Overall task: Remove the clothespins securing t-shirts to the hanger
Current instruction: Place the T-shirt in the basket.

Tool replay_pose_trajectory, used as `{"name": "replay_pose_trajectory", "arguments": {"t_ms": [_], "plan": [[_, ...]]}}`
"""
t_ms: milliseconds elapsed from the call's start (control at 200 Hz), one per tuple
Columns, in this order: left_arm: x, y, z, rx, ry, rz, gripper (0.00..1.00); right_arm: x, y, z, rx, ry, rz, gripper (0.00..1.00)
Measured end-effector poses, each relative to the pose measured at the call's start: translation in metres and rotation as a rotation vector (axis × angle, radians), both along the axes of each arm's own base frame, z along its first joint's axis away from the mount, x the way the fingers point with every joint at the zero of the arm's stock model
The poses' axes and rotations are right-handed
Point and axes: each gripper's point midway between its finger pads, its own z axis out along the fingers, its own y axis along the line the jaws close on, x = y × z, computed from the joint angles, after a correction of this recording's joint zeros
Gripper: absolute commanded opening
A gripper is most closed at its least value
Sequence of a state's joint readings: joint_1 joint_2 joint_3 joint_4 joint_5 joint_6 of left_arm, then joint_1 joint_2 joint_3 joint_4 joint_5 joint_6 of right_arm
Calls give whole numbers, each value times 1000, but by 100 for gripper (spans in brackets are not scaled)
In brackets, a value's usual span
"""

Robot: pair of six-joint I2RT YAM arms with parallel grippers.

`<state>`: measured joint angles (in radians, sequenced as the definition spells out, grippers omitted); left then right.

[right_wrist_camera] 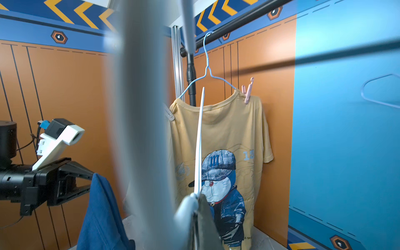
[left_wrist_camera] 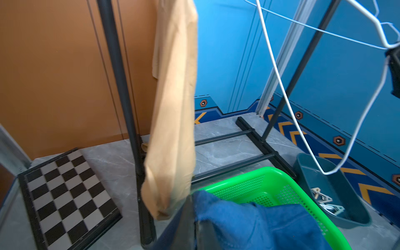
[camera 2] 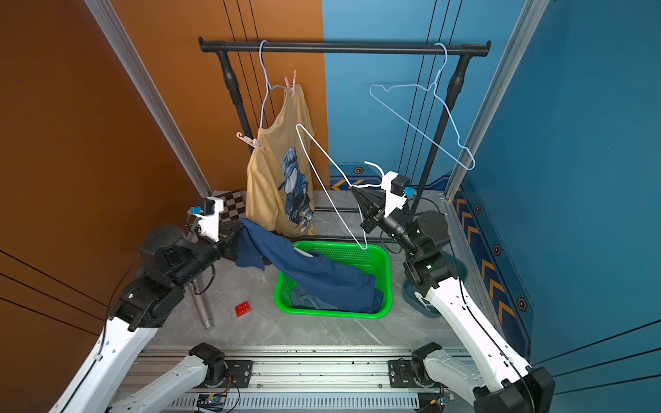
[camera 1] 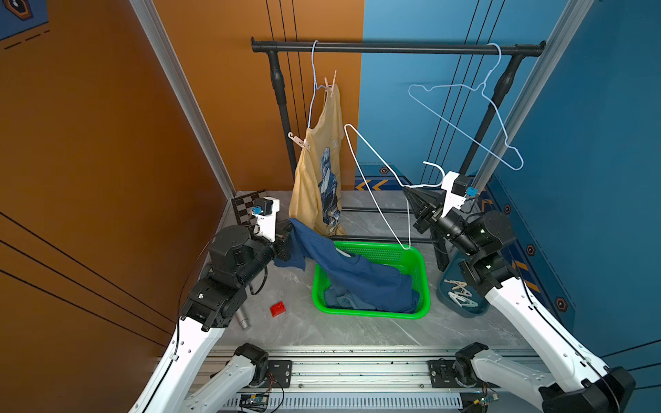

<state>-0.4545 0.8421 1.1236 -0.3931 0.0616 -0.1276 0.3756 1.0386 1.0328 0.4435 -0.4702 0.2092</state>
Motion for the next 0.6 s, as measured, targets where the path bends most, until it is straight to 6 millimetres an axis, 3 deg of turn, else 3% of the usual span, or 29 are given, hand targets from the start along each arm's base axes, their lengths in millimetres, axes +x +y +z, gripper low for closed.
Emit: {"name": "replay_pose_trajectory", "arguments": {"t_ms": [185,350,465,601], "plan": [[-28,-92,-34,32,95,-280,0,-1,-30,-6,13,13,-74,0],[-59,-156,-57,80,135,-459,0,8,-53,-18,9,51,-133,0],[-62,-172,-66,98,153,-482,0,10,-64,-22,14,69,-152,0],[-40,-158,-78,128,180,-366,0,7,-68,-25,14,79,-152,0]]}}
